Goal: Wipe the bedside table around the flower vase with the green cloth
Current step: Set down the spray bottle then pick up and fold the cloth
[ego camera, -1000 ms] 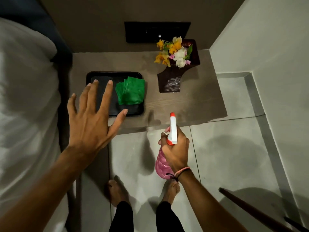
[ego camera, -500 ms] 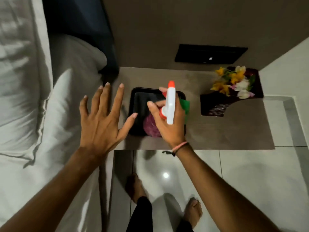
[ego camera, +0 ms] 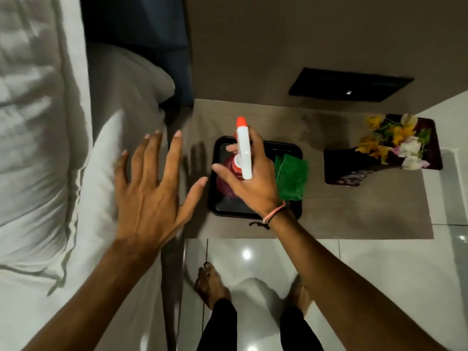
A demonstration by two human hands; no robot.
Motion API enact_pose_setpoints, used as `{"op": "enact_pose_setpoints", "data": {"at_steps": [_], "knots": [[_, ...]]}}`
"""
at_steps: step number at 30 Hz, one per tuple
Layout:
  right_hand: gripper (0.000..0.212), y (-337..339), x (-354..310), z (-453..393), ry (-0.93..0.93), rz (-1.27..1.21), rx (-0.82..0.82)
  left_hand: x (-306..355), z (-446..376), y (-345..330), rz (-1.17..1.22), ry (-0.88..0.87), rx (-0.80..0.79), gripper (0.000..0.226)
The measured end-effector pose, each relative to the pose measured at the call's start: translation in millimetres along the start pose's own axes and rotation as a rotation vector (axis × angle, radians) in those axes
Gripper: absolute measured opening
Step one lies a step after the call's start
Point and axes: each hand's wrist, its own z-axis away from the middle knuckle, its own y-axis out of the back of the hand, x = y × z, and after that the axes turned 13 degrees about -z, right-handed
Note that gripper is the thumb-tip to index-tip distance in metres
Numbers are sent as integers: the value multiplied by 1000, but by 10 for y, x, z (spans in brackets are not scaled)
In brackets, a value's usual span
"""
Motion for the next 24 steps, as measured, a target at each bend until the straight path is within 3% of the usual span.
{"op": "enact_pose_setpoints", "data": {"at_steps": [3,8,11,18,24], "knots": [[96,309,127,244,-54,72,-7,275,253,-9,151,54,11,64],[49,957,439,691,-97,264,213,1156,530,-210,666,130,-306,28],[41,1233,606,723,-204,369,245,1706,361,-381,911,282,-471,33],[41,1516,830,469,-347,180,302,2344,-136,-645,764,509,-394,51],[26,1587,896,338,-395,52,268,2419,-240,-784,776,702,-326,37]]}}
